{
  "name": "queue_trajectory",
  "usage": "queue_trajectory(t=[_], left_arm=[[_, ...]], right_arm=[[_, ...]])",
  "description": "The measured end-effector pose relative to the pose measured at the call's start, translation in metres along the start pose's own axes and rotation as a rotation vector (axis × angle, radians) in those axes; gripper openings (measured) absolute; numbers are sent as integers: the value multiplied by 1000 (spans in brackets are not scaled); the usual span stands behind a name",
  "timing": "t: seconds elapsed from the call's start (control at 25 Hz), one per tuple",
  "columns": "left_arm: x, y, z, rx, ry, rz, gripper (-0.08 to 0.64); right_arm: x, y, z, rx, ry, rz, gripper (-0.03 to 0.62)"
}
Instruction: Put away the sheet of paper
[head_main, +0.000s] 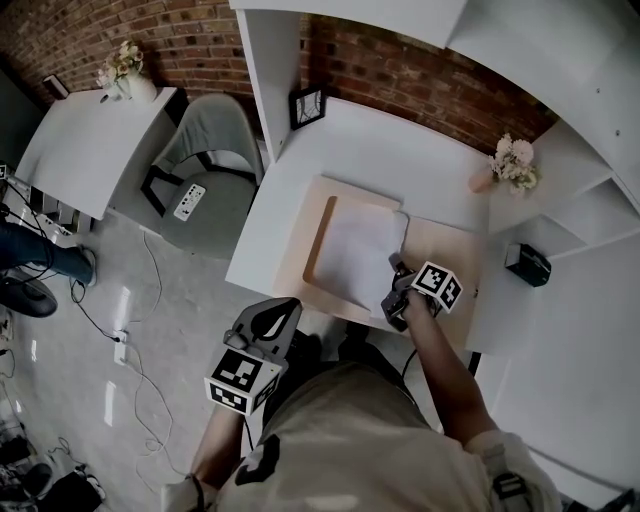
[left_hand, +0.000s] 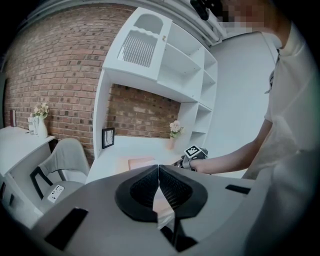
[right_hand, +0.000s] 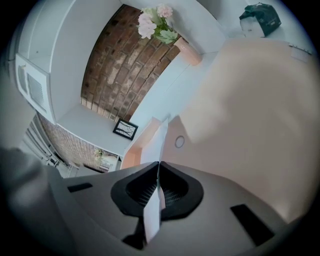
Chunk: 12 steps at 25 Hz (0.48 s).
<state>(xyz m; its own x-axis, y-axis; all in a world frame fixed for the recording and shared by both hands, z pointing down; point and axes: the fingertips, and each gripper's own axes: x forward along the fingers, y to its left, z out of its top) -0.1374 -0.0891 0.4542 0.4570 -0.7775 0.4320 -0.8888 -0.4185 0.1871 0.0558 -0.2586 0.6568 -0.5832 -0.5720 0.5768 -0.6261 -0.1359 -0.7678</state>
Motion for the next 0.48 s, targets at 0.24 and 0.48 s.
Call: queue_trajectory(t=[0.24, 0.48], left_arm=[[0, -1, 0, -4, 3, -2, 17], [2, -3, -1, -7, 9, -6, 17]], right_arm=[[3, 6, 2, -6, 5, 3, 28], [10, 8, -1, 76, 14, 34, 28]])
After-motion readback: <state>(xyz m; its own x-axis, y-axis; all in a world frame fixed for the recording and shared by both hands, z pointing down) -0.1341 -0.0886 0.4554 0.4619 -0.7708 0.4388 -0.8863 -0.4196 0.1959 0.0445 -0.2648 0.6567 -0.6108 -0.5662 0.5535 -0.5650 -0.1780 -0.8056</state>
